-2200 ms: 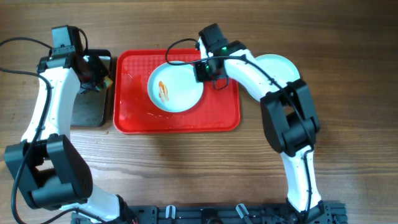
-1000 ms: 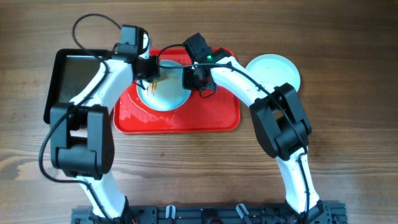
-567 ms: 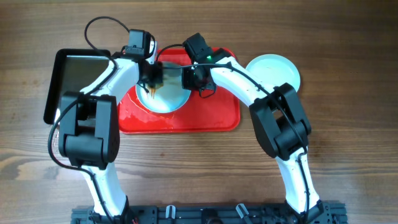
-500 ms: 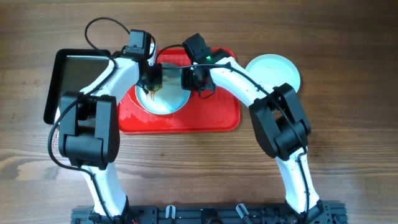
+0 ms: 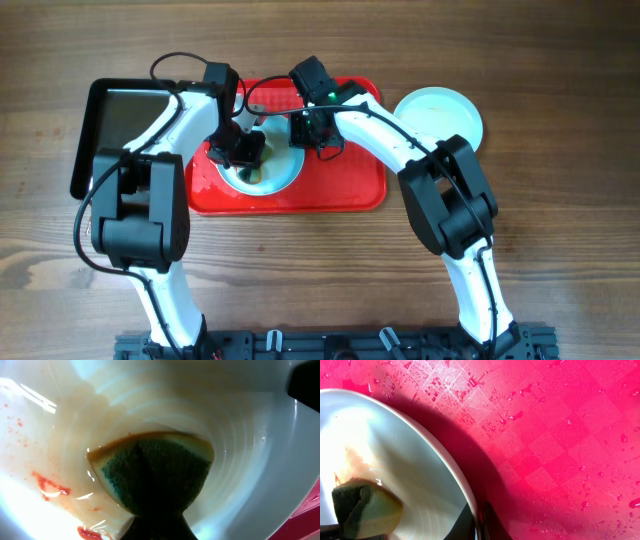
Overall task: Clean dirty plates on tray and stack at the side
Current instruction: 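Scrub the last plate with the sponge in the left gripper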
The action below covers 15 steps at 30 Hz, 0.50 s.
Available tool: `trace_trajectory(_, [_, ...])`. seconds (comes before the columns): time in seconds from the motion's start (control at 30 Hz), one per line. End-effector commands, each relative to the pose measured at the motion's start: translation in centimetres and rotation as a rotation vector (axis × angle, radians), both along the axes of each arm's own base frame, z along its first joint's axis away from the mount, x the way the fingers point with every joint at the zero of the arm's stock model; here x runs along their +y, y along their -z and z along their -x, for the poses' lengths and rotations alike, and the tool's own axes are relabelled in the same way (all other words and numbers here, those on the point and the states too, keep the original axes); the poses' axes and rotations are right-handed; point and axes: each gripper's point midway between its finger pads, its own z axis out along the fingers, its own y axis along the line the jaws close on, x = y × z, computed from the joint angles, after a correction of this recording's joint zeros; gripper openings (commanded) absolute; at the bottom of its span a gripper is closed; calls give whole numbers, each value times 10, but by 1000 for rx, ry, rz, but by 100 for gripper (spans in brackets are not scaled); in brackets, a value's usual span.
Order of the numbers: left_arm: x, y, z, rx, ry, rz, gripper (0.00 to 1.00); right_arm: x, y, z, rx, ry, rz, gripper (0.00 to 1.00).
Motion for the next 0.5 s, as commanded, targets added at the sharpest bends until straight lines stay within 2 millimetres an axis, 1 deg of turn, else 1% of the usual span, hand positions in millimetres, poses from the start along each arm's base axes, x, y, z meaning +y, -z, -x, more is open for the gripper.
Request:
trace_trajectory(0.0, [14,33,2,10,-5,-126,4,-4,15,-4,12,33,14,5])
trace_trajectory(0.03, [28,35,-8,-28,-63,-211,4,-4,14,-5,11,33,13,5])
trace_trajectory(0.07, [47,35,-22,-86,-142,-323,4,-4,14,-5,9,33,12,4])
trace_trajectory(0.13, [70,30,-38,-164,-252,-451,4,-4,14,-5,8,33,12,5])
trace_trajectory(0.17, [84,25,-49,-228,-322,-526,4,-4,14,-5,8,33,12,5])
trace_trajectory(0.2, [88,22,-57,-268,-355,-545,4,-4,14,-5,8,33,12,5])
trace_trajectory(0.27, [89,18,-70,-323,-396,-539,4,-4,14,-5,8,33,12,5])
trace_trajectory(0.37, [94,10,-90,-419,-508,-543,4,-4,14,-5,8,33,12,5])
trace_trajectory(0.43, [91,8,-98,-452,-544,-515,4,-4,14,-5,7,33,12,5])
trace_trajectory(0.47, [83,9,-102,-455,-542,-475,4,-4,14,-5,7,33,12,5])
